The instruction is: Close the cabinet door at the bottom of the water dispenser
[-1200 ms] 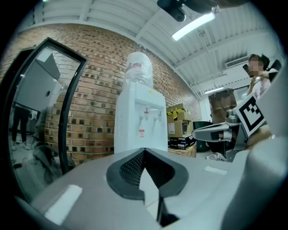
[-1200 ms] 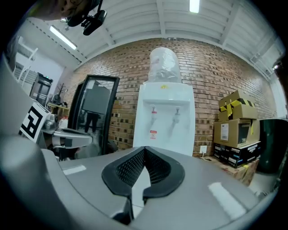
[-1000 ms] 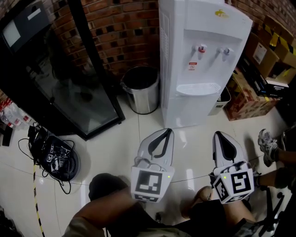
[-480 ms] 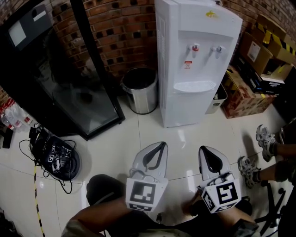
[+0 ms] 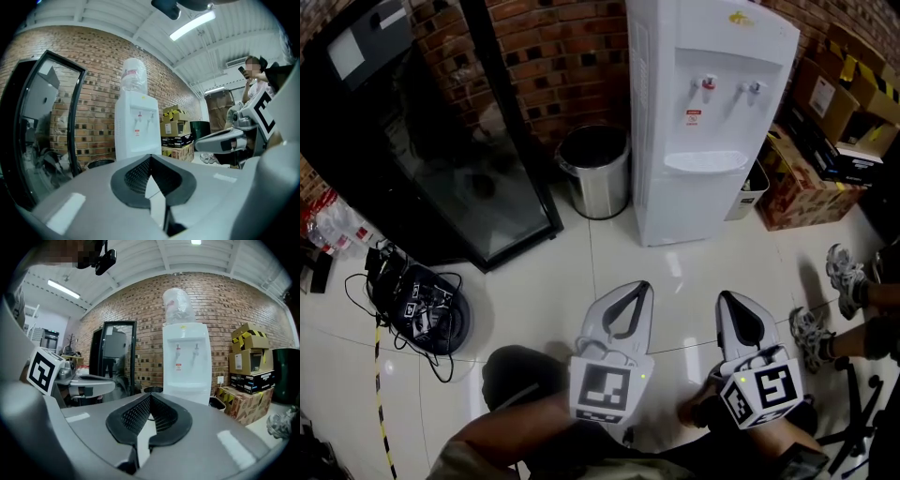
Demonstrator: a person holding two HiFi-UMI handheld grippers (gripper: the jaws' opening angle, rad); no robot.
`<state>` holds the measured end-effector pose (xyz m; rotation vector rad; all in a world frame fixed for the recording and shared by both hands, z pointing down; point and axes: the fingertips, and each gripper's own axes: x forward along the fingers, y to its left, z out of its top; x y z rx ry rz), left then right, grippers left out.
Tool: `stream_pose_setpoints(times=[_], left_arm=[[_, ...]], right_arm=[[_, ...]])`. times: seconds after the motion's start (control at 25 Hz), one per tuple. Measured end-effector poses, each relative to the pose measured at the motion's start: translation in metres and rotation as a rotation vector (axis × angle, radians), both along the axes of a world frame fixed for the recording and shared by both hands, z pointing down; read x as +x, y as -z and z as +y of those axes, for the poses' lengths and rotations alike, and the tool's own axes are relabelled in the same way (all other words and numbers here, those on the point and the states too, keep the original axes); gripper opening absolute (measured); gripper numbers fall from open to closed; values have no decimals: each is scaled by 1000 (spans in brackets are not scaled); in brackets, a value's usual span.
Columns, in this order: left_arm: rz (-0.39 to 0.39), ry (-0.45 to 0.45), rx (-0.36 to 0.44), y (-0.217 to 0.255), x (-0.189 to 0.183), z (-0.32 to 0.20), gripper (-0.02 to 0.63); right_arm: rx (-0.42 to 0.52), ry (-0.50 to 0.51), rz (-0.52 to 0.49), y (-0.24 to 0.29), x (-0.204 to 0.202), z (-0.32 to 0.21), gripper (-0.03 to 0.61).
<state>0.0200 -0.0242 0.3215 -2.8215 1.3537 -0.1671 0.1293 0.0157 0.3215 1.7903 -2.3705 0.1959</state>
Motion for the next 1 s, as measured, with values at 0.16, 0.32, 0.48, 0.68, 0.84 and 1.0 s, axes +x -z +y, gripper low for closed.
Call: stream_pose_setpoints(times=[0.16, 0.32, 0.48, 0.68, 0.84, 1.0], left_arm=[[20, -6, 16, 10, 4, 0, 0], [34, 1, -9, 6, 3, -2, 0], [30, 0, -5, 8, 3, -5, 0], [39, -7, -12, 7, 9, -5, 0], [39, -5, -2, 11, 10, -8, 0], [40, -4, 0, 12, 10, -9, 0]], right_arm=[[-16, -9, 11, -6, 4, -2, 0], [-3, -18, -10, 1, 6, -7, 0], [3, -6, -20, 4, 1, -12, 0], [-4, -10, -23, 1, 4, -15, 0], [5, -29, -33, 5, 12, -17, 0], [12, -36, -38, 9, 14, -18, 0]])
